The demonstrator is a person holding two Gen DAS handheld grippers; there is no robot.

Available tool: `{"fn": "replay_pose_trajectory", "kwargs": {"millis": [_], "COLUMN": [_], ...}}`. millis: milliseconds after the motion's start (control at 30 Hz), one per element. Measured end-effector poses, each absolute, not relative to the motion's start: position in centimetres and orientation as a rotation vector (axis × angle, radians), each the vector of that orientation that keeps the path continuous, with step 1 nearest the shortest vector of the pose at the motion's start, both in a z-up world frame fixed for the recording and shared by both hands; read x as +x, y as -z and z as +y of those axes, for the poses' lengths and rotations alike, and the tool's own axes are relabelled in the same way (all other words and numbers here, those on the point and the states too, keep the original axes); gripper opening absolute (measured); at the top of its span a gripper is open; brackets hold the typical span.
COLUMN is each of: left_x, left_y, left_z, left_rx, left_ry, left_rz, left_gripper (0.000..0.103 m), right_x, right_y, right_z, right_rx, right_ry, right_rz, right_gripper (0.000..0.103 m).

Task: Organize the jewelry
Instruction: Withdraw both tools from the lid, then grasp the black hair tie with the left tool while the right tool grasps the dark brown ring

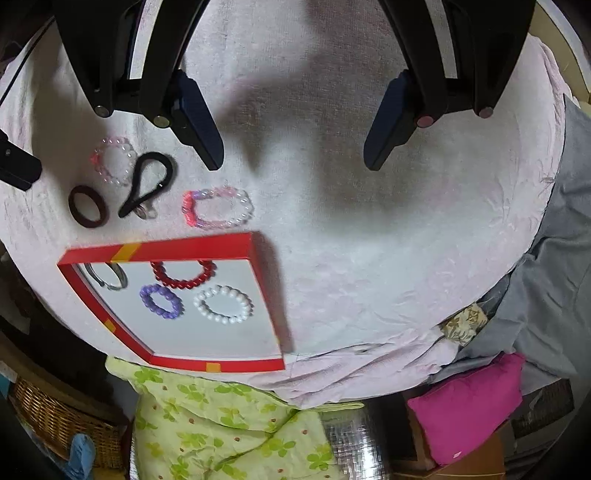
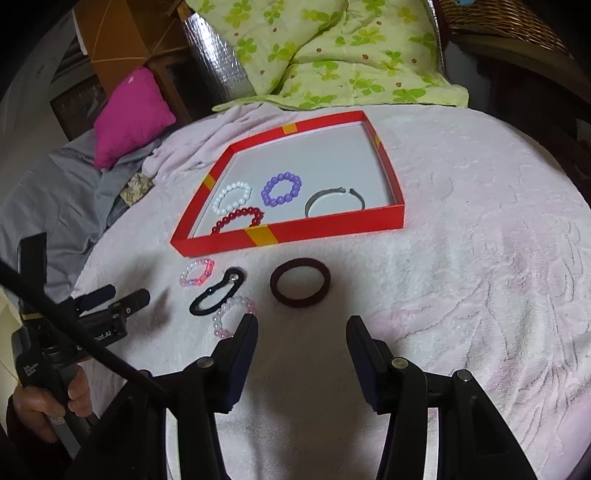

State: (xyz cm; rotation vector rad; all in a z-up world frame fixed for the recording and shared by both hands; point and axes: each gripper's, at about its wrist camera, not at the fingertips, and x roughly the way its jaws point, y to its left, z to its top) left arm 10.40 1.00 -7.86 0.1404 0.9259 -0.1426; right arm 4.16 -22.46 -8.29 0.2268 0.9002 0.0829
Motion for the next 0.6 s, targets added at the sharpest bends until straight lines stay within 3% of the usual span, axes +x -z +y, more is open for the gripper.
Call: {"fn": "replay_pose_trajectory", "kwargs": {"millis": [300,500,567,600], "left_x": [9.8,9.7,9.8,9.8], "left_y": [8.2,8.5,8.5,8.4], "left_z": [-1.3,-2.3,-2.3,-2.3], "left_rx": [0.165,0.175,0.166,0.162], "left_ry": [0.229,0.279,0.292,0.297], "left_rz": [0.934,0.949,0.955,0.954], "left_gripper": [0.078,0.052,0.045,0.044], "right_x": [5.1,6.6,7.1,7.4], "right_y": [9.1,9.5,9.6,9.8], "right_z": [-22.7,-22.3,-22.2,-22.2], "right_rx": [0.245,0.241,0.239,0.242], "right_ry": [-0.052,-0.047,-0.050,-0.053], "right_rz": [0.924,0.923,0.918,0.920], "right_gripper": [0.053,0.052,0.038,0.036]}}
